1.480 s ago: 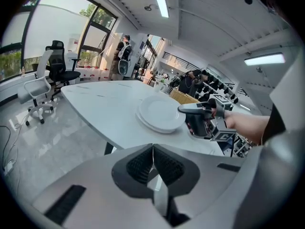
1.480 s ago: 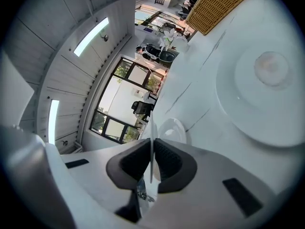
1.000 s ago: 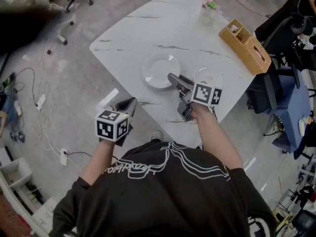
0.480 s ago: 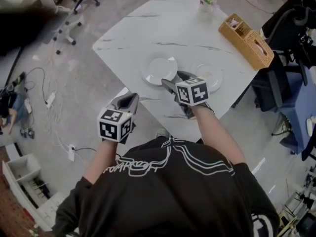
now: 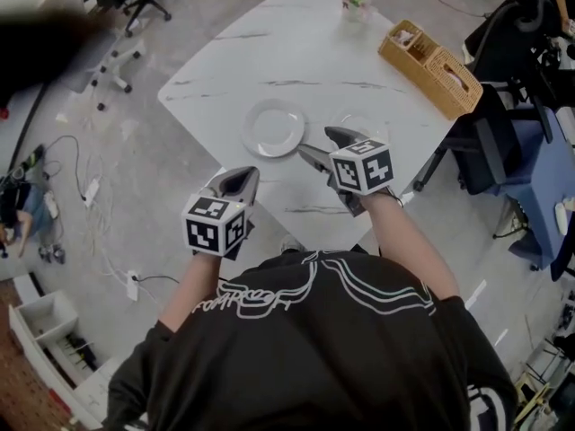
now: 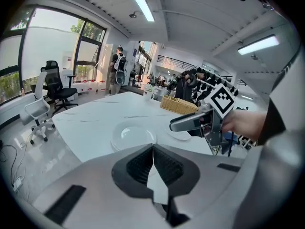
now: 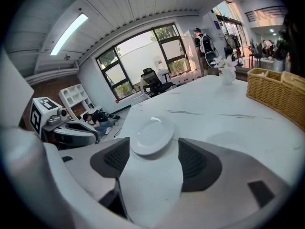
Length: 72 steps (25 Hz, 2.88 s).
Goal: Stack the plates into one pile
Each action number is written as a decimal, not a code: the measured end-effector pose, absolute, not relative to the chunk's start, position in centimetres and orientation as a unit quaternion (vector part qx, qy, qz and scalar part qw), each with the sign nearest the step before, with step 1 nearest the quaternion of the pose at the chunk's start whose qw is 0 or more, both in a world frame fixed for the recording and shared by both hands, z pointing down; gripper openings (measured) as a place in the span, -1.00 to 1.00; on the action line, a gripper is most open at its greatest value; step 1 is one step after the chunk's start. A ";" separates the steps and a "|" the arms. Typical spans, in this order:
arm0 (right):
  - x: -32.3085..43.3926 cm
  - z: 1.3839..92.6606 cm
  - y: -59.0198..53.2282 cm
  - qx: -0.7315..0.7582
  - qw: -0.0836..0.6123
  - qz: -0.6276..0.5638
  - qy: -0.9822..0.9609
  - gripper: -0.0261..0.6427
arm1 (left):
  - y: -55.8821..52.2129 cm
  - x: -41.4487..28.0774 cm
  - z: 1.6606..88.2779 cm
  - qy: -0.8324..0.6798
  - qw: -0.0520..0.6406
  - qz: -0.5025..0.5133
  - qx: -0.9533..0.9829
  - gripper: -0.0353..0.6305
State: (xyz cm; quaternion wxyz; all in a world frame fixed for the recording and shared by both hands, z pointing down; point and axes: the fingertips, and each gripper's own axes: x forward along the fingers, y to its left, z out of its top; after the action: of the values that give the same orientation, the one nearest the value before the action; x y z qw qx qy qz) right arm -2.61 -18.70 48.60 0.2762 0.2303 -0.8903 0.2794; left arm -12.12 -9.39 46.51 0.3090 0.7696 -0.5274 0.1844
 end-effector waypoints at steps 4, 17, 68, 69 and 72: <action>2.1 47.8 -19.6 0.257 0.277 0.283 -0.882 0.07 | -11.0 -9.4 46.2 -0.506 0.301 0.192 0.785 -0.82; 15.3 51.3 -20.9 0.343 0.301 0.317 -0.832 0.07 | -15.6 1.0 46.9 -0.413 0.263 0.252 0.835 -0.82; 15.7 54.2 -23.2 0.350 0.128 0.536 -0.758 -0.70 | -22.8 5.3 56.3 -0.379 0.297 0.352 0.803 -0.82; 15.7 54.3 -23.1 0.349 0.117 0.547 -0.752 -0.72 | -22.5 5.2 56.4 -0.378 0.301 0.348 0.803 -0.82; 15.6 54.1 -22.9 0.349 0.088 0.570 -0.738 -0.74 | -22.2 4.8 56.0 -0.378 0.314 0.329 0.806 -0.82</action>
State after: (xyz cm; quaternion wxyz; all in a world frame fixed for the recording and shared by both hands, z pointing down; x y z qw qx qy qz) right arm 15.62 -22.90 54.14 0.0885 0.3486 -0.7384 0.5705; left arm 4.83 -22.19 56.02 0.3135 0.8065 -0.3783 0.3290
